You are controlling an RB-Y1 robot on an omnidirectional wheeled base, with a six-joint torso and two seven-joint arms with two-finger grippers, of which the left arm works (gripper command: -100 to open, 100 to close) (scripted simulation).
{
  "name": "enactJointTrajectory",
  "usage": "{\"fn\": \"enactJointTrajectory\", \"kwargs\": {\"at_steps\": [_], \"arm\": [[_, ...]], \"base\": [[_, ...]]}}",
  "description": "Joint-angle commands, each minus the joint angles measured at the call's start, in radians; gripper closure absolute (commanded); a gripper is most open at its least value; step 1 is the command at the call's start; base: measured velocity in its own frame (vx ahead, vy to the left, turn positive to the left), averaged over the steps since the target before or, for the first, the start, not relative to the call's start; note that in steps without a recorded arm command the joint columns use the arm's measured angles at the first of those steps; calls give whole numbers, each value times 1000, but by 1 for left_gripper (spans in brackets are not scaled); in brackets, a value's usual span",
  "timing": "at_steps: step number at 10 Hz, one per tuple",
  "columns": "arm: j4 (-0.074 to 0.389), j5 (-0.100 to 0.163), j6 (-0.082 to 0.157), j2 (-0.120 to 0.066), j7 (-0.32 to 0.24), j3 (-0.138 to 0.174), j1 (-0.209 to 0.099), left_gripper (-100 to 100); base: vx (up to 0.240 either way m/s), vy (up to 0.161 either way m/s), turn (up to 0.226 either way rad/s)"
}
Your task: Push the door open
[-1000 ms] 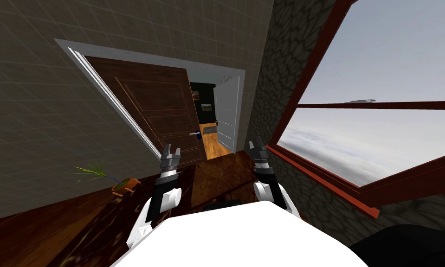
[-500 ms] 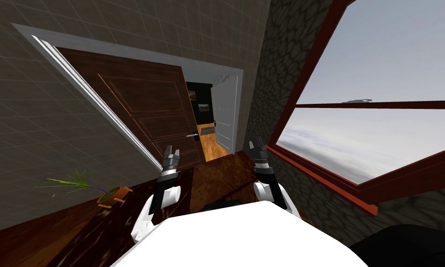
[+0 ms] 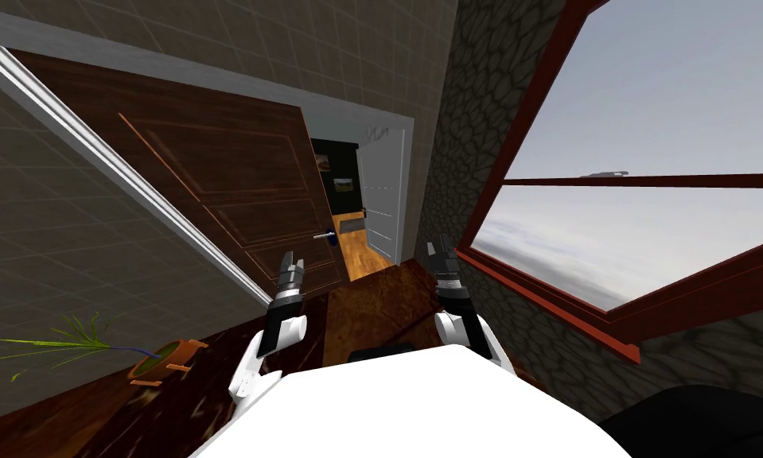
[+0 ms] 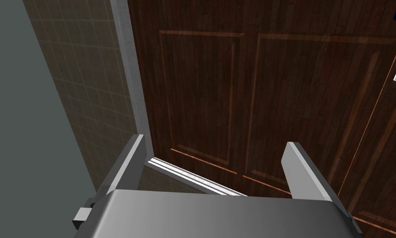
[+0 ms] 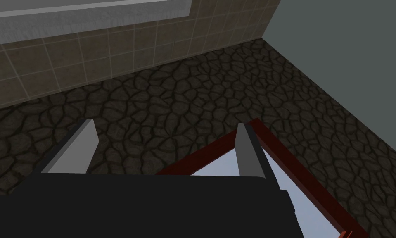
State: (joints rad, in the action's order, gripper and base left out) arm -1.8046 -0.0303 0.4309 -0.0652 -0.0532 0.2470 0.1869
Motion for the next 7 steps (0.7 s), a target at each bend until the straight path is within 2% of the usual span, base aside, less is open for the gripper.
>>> {"fn": "enactJointTrajectory", "kwargs": {"at_steps": [1,7], "arm": [[42,-2,-11,-1,11,26,-28,-100],[207,-5,-34,-4,45,124,-124,-100]], "base": [[117,59,-89],[79,68,-108]]}}
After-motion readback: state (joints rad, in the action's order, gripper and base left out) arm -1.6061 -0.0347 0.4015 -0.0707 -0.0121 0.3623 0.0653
